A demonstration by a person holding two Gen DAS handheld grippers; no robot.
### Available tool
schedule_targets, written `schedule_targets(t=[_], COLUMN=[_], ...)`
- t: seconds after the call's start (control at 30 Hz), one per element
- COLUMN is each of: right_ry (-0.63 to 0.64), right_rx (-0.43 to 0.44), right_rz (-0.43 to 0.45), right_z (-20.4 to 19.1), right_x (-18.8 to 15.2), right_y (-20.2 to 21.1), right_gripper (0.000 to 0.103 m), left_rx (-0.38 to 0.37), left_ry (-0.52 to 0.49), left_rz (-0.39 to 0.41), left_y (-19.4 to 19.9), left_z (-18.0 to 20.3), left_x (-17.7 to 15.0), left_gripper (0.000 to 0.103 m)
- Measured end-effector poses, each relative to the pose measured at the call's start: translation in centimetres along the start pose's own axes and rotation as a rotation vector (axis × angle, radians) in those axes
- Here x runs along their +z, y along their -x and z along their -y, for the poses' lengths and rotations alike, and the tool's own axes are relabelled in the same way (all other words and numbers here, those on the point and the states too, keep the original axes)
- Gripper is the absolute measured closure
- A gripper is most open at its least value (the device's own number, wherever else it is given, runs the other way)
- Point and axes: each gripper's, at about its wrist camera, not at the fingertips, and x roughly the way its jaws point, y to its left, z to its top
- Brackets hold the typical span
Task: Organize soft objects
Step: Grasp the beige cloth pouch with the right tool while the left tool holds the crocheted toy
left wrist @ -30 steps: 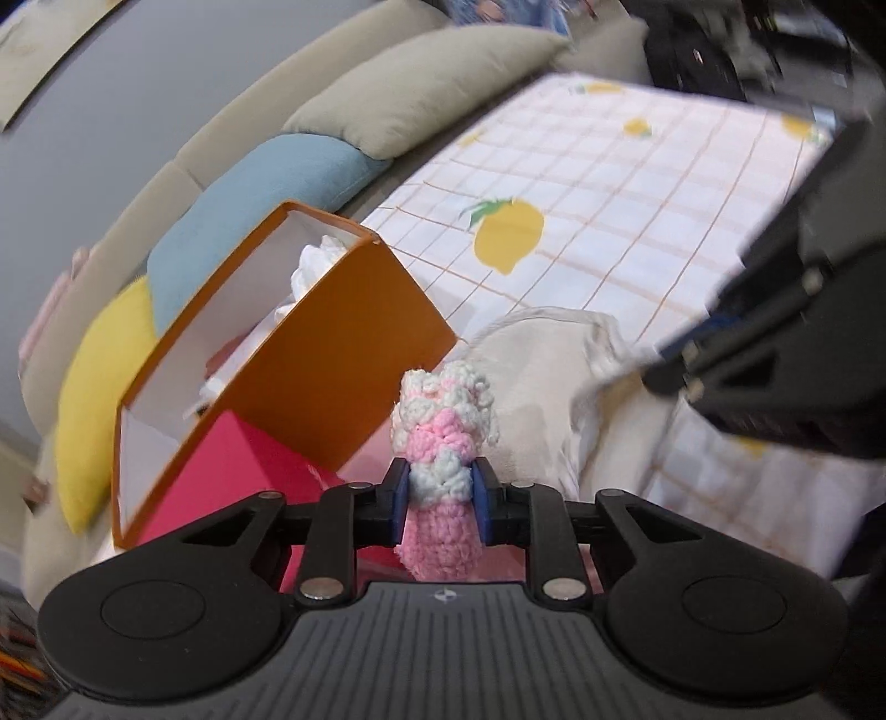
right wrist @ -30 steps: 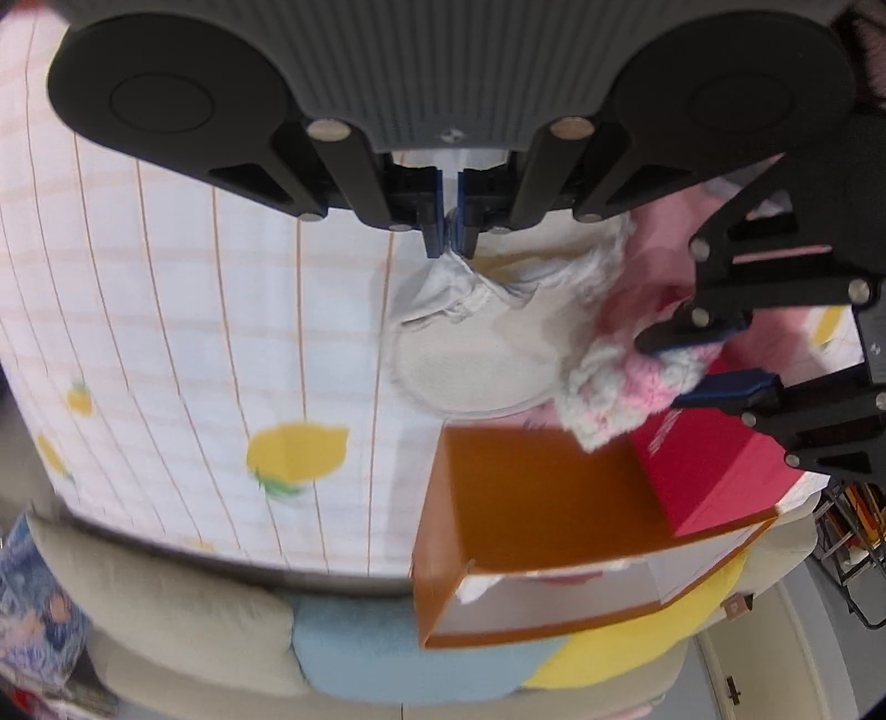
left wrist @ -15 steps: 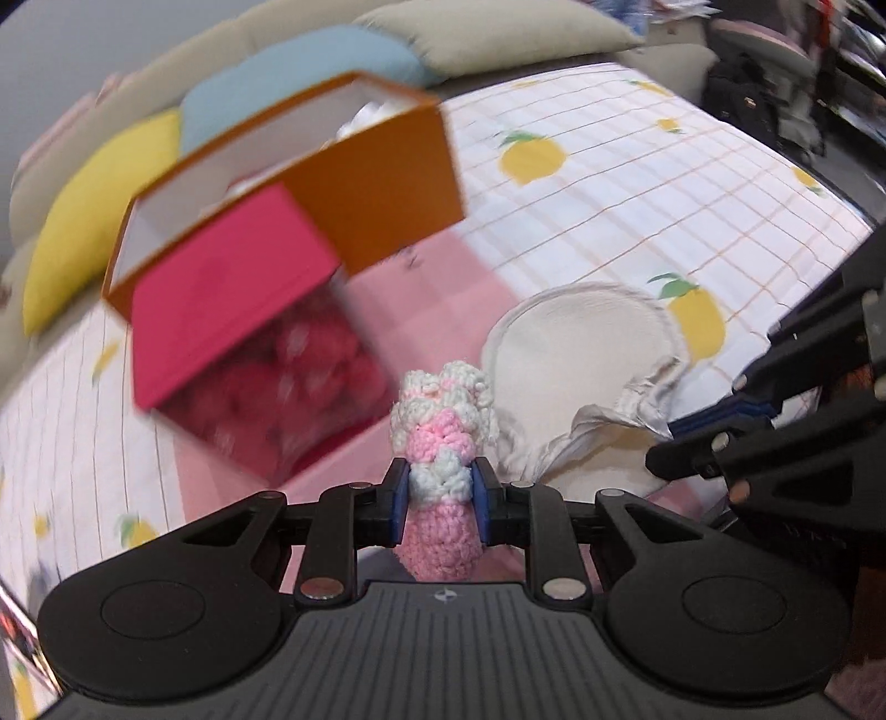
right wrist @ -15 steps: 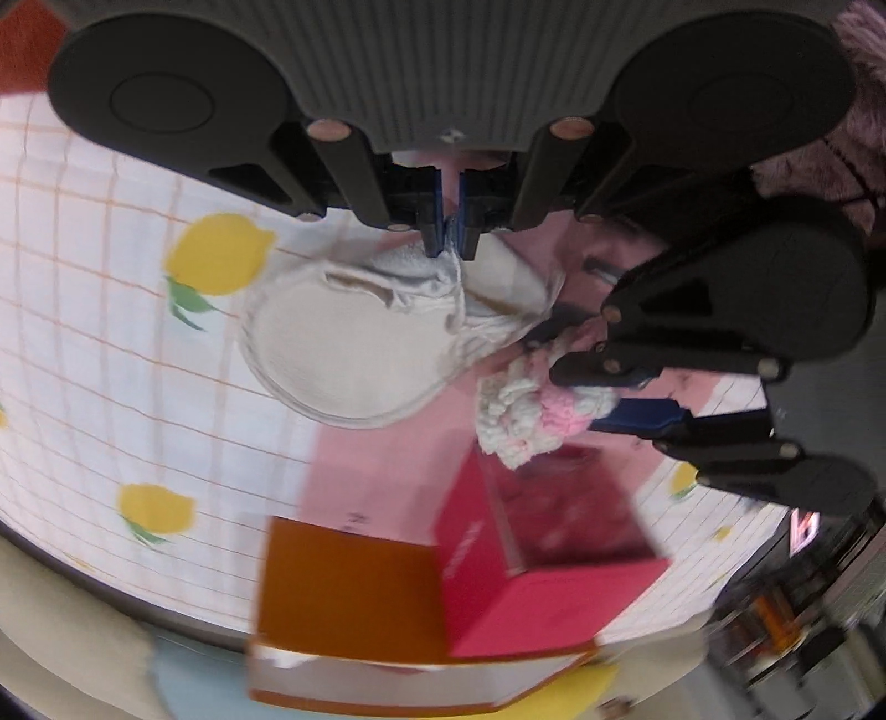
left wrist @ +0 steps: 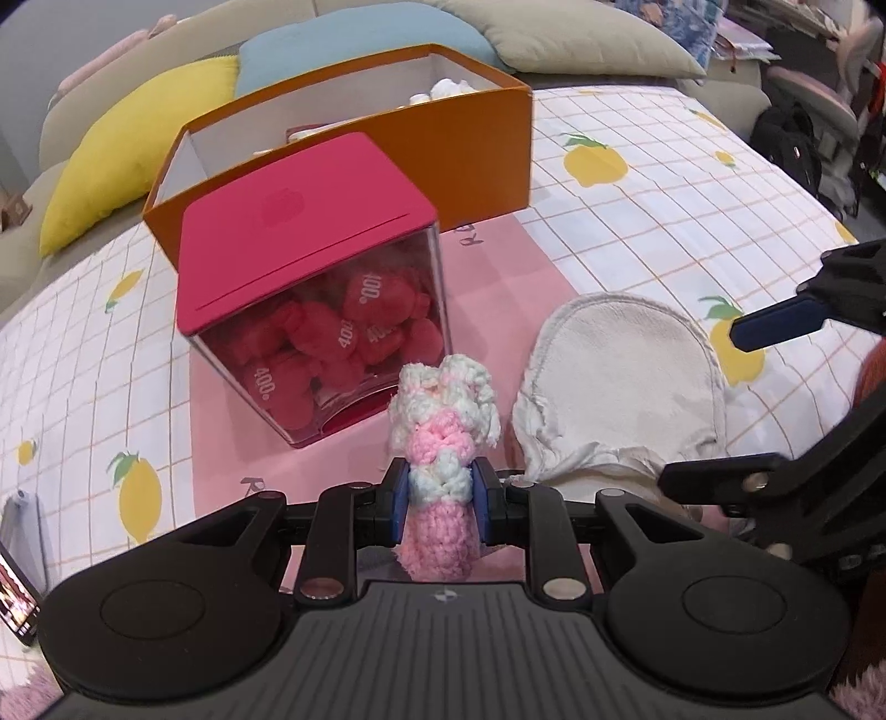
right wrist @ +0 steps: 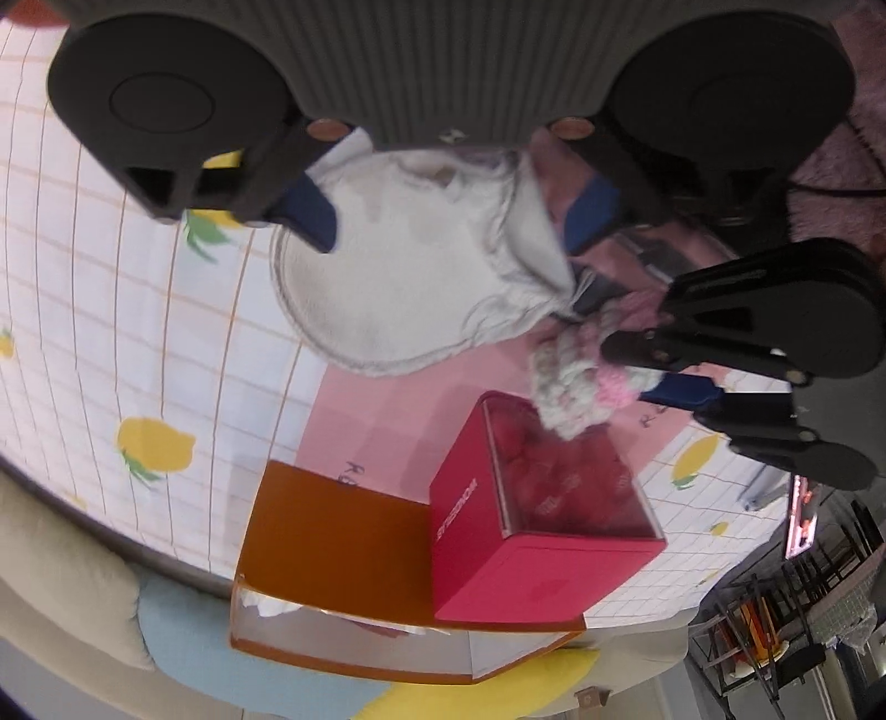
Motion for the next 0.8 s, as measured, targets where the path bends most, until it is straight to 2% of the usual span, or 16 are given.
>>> schedule_targets(t=[0.13,0.3,0.4,0.6,0.7,0.77,0.8], right_ry=[0.044,0.059,0.072,-0.017,0.034,0.057,0.065], right_rx=[-0.007,-0.010,-0.077,-0.039,-0.069,-0.059,-0.056], right_rz=[-0.004,-0.050,-0.077,-0.113,-0.116,-0.096,-0.090], right_z=[-0.2,-0.5,-0.4,1.0,0.2,-0.2,-0.3], right_x=[0.2,0.4,0.1,-0.1,-0.1,-0.1,0.0], right_y=[-2.0,-4.4,-5.4,-6.6,-6.8,-6.5,-6.3], right_gripper=[0.007,0.003,0.003,0.002,0.005,0.017,0.019], left_rx=[-0.012,-0.015,-0.004,0.008,0.015,0.020,0.021], left_ry=[0.056,0.102,0.103,0.093,0.077,0.069,0.066], left_rz=[0.005,0.004,0.000,-0.008,-0.010,-0.011,-0.011], left_y=[0.0,-0.3,-0.6,-1.1,-1.2,-1.2,-1.2], left_z=[-1.0,-2.0,-2.1,-2.0,-1.9,-1.7,-1.7], left_x=[-0.2,-0.2,-0.2,-0.3,-0.2,-0.2,-0.2], left_gripper=[0.077,0.077,0.076,0.075,0.075,0.075,0.075])
